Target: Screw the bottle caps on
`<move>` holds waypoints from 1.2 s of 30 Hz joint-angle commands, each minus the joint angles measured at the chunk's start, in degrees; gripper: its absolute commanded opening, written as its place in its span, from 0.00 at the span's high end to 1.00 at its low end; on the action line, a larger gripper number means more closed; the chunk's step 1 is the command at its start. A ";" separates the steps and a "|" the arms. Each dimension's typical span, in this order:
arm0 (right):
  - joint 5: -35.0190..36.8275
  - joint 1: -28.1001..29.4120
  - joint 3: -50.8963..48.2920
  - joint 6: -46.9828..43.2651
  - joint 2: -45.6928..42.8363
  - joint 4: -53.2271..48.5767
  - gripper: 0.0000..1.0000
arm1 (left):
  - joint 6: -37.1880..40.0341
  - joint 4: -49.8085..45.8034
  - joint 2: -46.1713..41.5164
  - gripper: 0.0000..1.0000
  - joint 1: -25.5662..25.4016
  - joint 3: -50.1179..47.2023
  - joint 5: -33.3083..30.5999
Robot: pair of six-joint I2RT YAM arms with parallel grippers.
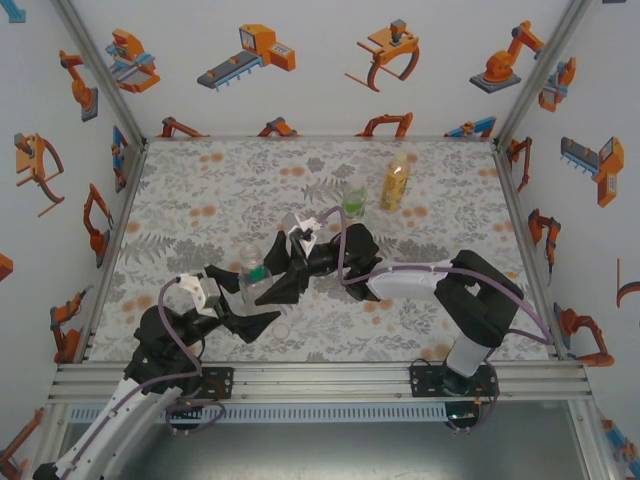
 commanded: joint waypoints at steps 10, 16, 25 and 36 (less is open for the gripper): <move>5.21 1.55 -1.28 -2.16 -2.54 2.98 0.84 | 0.86 -1.47 -0.55 0.57 0.13 2.15 0.07; 5.45 1.58 -1.32 -2.78 -4.49 0.46 0.52 | 2.12 -3.36 -0.60 0.62 0.09 2.08 -0.01; 2.32 1.57 2.22 -4.21 -7.86 -10.61 0.37 | 3.10 -4.88 -0.58 0.63 -0.14 2.05 0.10; 2.82 2.36 3.57 -9.42 -10.81 -18.86 0.35 | 3.75 -6.03 -0.62 0.63 -0.57 2.11 -0.07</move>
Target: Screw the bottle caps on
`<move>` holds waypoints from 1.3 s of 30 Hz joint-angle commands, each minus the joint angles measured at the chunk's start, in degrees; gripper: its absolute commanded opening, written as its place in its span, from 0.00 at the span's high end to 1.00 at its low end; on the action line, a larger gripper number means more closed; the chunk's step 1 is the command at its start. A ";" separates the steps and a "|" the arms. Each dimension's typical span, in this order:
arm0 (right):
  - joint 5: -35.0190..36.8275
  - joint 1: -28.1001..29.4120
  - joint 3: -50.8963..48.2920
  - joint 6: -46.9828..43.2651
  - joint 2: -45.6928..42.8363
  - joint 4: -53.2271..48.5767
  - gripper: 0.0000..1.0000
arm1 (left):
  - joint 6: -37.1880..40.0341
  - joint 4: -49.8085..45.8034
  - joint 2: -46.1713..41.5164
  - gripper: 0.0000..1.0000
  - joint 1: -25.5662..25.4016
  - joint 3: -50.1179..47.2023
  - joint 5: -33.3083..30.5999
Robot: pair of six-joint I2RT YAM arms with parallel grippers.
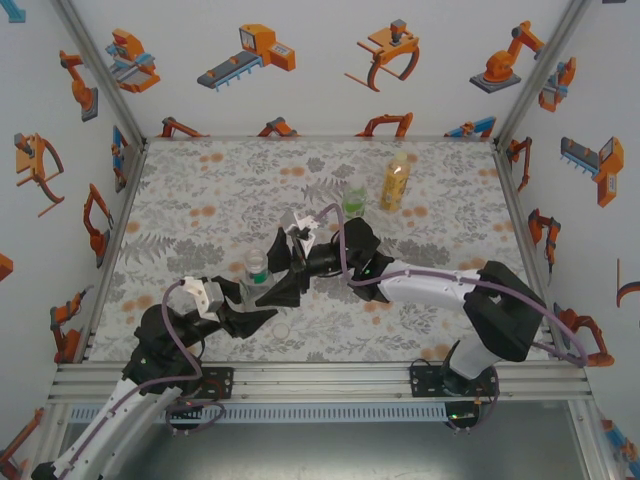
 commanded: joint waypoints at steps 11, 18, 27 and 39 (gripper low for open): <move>1.20 2.11 3.54 -7.48 -4.81 -6.57 0.56 | 1.20 -2.53 -0.43 0.56 -0.11 1.42 -2.64; 2.24 2.72 3.40 -8.51 -4.94 -8.70 0.73 | -1.32 4.12 -0.38 0.30 -0.24 0.84 -4.07; 2.95 3.91 3.78 -8.76 -4.50 -8.70 0.74 | -2.04 7.10 1.02 0.31 -0.27 3.21 -2.75; 4.09 4.75 4.01 -8.79 -4.94 -9.35 0.75 | -0.23 6.92 6.31 0.53 -0.68 5.21 -0.29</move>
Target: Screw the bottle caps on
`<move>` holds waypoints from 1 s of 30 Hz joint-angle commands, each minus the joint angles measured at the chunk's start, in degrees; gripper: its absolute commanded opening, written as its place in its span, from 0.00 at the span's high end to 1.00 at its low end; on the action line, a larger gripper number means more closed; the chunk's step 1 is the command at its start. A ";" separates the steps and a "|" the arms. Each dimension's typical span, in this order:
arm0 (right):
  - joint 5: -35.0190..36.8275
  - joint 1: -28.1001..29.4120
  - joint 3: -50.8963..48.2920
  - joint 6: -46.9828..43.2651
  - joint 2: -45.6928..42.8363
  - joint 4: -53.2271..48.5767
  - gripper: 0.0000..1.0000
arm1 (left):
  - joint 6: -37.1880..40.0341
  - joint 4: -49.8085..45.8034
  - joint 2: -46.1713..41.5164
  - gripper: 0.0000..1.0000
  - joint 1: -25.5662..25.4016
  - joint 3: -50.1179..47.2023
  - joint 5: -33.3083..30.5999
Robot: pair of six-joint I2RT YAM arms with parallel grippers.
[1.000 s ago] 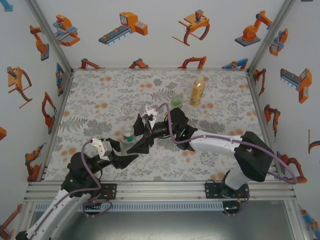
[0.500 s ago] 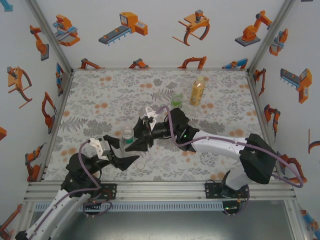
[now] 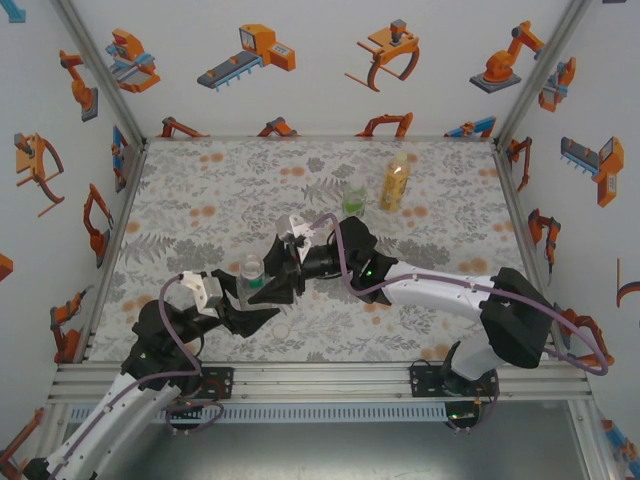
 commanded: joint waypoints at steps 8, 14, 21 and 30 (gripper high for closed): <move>5.09 1.77 0.11 -4.35 -4.98 -5.16 0.49 | 2.25 -1.81 -0.78 0.64 -0.12 2.56 -4.52; 17.25 1.76 0.71 -13.29 -11.77 -21.90 0.38 | 3.72 -6.16 -2.23 0.72 -0.12 2.22 -8.75; 37.09 1.75 -0.61 -12.89 -17.81 -33.75 0.41 | 6.81 -12.92 -2.12 0.86 -0.13 2.08 -14.97; 47.42 1.86 -5.22 -0.07 -18.57 -40.34 0.56 | 11.24 -22.92 -6.16 1.00 -0.09 1.11 -25.67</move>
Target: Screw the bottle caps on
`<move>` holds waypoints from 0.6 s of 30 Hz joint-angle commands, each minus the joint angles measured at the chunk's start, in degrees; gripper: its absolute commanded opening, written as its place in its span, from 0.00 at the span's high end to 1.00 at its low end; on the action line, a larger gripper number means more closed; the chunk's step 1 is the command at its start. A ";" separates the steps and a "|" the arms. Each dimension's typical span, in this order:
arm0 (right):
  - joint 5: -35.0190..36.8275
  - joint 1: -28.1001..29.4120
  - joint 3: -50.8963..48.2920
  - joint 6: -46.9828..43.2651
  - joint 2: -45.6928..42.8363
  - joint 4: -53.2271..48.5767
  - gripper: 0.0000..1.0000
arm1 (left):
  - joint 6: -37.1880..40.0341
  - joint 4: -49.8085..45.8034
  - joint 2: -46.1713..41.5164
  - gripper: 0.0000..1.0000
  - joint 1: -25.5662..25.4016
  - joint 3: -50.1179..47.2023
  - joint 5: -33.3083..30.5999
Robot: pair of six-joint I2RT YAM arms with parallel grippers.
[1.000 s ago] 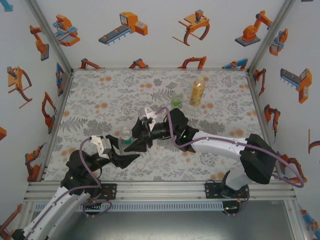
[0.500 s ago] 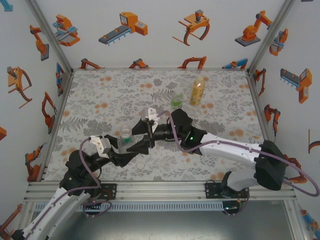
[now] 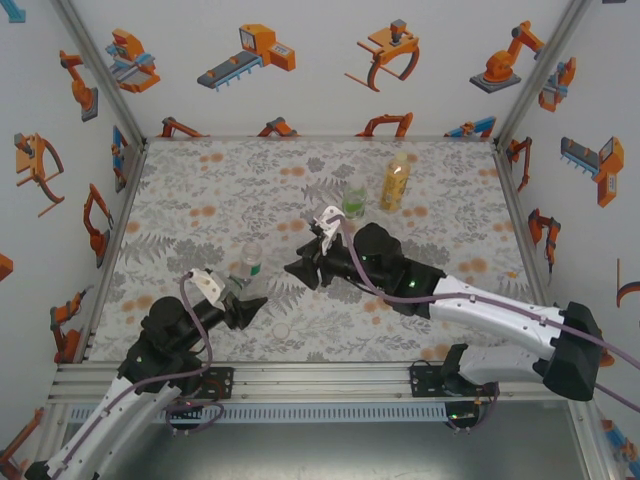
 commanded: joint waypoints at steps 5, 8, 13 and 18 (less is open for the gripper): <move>2.82 3.28 -8.17 4.11 3.04 2.39 0.55 | 3.54 -3.19 -2.06 1.00 0.24 -0.15 -12.22; -3.45 4.67 -12.46 0.85 6.85 11.26 0.53 | 3.86 -3.99 -2.05 1.00 0.24 0.06 -15.99; -17.15 6.20 -18.80 -10.13 15.77 28.53 0.45 | 3.00 -4.51 -2.13 1.00 0.18 0.39 -20.68; -22.80 6.20 -17.17 -19.73 22.83 29.46 0.39 | 2.34 -4.21 -2.12 1.00 0.29 0.32 -22.77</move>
